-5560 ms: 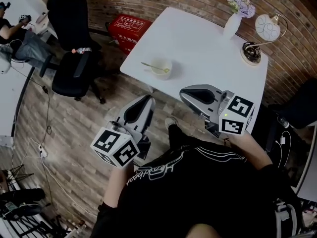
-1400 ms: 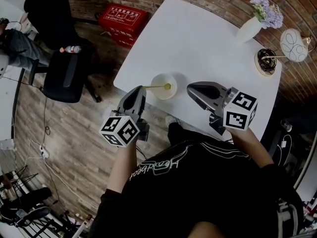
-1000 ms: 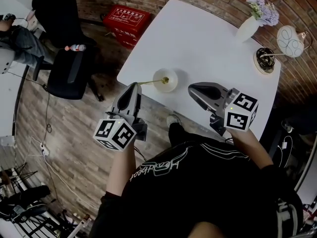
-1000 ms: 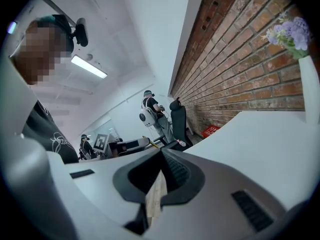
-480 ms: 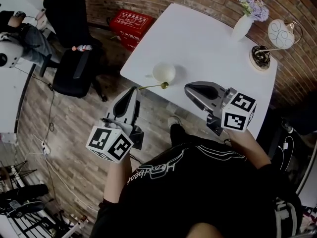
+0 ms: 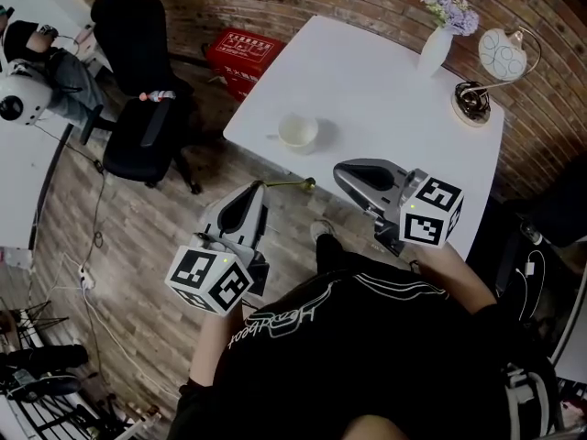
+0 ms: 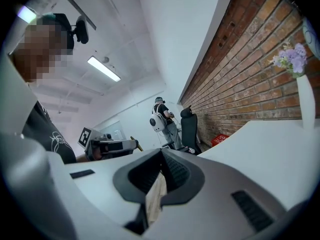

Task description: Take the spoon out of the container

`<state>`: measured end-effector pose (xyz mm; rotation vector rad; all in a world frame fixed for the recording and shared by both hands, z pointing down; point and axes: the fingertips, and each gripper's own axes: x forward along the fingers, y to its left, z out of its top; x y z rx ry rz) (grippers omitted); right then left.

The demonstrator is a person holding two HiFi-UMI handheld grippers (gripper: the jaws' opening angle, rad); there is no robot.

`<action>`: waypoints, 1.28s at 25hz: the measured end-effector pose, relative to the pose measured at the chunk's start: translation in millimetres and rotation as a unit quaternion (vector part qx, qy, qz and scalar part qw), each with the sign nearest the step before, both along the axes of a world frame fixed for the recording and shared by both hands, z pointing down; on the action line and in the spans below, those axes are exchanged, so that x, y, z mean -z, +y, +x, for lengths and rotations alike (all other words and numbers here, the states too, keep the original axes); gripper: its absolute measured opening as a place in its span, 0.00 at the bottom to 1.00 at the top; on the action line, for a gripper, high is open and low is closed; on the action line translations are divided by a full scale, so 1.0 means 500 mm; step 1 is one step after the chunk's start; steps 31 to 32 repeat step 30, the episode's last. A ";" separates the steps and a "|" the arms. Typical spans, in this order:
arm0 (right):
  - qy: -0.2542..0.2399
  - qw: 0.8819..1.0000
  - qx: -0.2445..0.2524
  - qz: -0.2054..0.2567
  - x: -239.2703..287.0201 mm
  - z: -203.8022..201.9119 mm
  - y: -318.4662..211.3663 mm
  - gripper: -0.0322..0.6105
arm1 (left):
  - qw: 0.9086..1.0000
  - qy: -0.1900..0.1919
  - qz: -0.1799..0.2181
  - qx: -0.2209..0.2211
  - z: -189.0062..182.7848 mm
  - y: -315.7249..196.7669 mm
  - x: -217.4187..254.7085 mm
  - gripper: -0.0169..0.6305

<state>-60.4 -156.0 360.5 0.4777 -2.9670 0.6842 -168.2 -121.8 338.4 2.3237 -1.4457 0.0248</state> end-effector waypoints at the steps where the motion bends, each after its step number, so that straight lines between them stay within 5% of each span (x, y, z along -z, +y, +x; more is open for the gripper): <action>1: 0.001 1.000 0.000 0.002 0.001 0.002 0.005 0.05 | 1.000 -0.001 -0.001 0.000 0.003 0.005 0.002 0.04; 32: 0.018 0.999 0.005 0.028 0.023 0.008 0.059 0.05 | 1.000 0.013 0.001 -0.016 0.025 0.043 0.020 0.04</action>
